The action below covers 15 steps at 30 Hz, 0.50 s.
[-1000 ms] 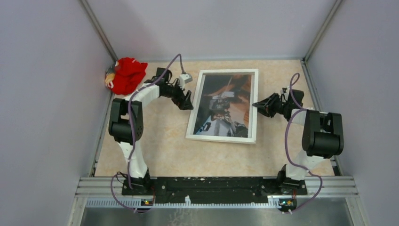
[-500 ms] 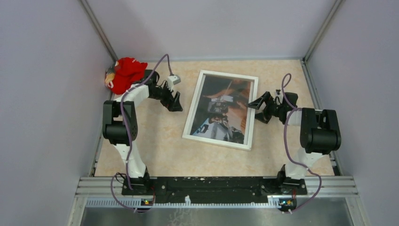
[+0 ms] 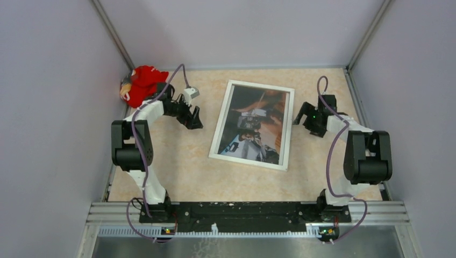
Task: Put the photo into the frame
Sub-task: Turn over the photo frame at the center of the board.
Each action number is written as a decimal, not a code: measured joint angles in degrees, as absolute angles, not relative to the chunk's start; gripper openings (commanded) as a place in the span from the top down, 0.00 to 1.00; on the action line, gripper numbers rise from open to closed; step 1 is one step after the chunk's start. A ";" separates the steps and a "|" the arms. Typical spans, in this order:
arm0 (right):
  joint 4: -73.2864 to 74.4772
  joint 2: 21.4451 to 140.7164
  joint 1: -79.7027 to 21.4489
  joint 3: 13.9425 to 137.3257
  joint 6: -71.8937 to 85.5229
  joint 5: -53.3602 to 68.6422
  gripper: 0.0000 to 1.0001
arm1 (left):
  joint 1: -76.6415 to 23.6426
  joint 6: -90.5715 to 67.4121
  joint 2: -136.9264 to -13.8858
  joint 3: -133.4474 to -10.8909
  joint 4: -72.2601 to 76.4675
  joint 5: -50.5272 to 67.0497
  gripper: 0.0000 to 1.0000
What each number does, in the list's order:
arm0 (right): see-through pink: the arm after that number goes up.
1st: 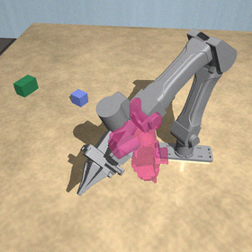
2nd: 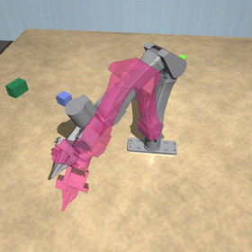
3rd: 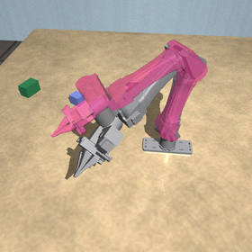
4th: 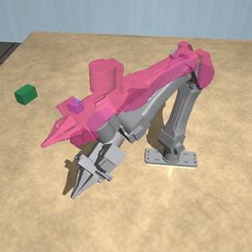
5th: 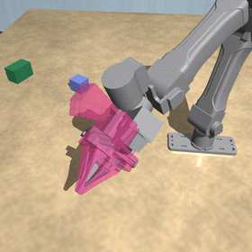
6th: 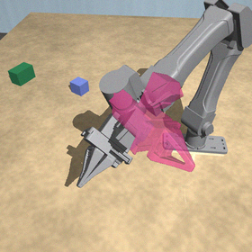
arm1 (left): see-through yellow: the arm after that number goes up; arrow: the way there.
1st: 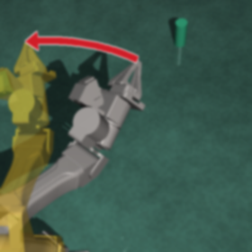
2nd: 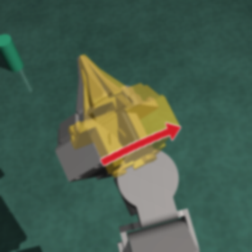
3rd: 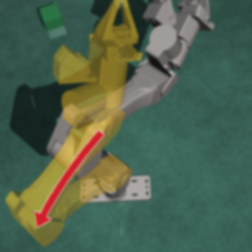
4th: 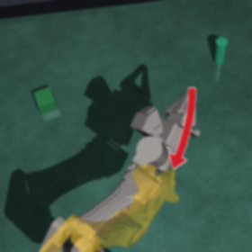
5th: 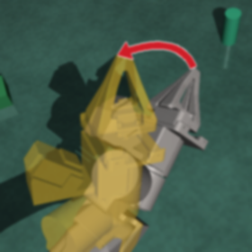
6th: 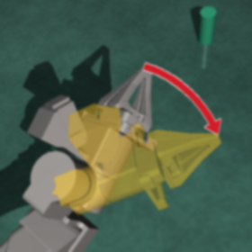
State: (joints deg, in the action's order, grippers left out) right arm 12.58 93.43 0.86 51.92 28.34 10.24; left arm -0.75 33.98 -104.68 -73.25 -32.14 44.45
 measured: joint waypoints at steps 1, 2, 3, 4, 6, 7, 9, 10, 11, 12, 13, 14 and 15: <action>14.41 92.97 0.82 52.27 27.09 6.68 0.01 | -0.49 33.74 -104.44 -72.47 -31.42 44.10 0.01; 15.49 92.36 0.80 52.27 26.41 4.25 0.01 | -0.36 33.36 -104.20 -71.72 -30.81 43.92 0.01; 16.40 91.50 0.80 52.12 25.87 2.04 0.01 | -0.32 32.93 -104.03 -70.91 -30.02 43.77 0.01; 16.25 90.28 0.78 51.64 25.47 -0.32 0.01 | -0.32 32.42 -103.94 -70.15 -29.28 43.66 0.01; 14.15 86.76 0.78 49.69 25.10 -4.40 0.01 | -0.32 30.83 -103.77 -68.16 -26.39 43.33 0.01; 10.74 84.01 0.75 47.31 25.06 -6.92 0.01 | -0.12 29.54 -103.61 -66.57 -23.77 43.16 0.01; 3.49 79.90 0.75 42.61 23.83 -10.11 0.01 | 0.12 26.33 -103.37 -63.75 -19.03 42.35 0.01; -0.19 78.46 0.78 40.32 22.72 -11.27 0.01 | 0.38 24.14 -103.09 -61.91 -15.84 41.21 0.01; -5.19 77.32 0.75 37.52 21.30 -12.49 0.01 | 0.71 22.22 -102.74 -60.01 -12.73 40.12 0.01; -9.80 76.82 0.75 34.98 20.03 -13.50 0.01 | 0.99 20.58 -102.35 -58.08 -9.63 39.13 0.01; -13.45 76.75 0.75 32.86 18.96 -14.33 0.01 | 1.19 19.25 -101.80 -56.03 -6.26 38.46 0.01; -16.29 76.84 0.82 31.05 18.02 -14.81 0.01 | 1.41 17.91 -100.95 -53.87 -2.57 37.67 0.01; -18.63 76.90 0.95 29.56 17.12 -14.96 0.01 | 1.56 16.88 -99.85 -51.31 1.34 36.67 0.01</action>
State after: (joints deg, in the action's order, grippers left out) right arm -18.63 76.90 0.95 29.56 17.12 -14.96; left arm 1.56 16.88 -99.85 -51.31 1.34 36.67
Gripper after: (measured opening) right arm 0.985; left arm 0.987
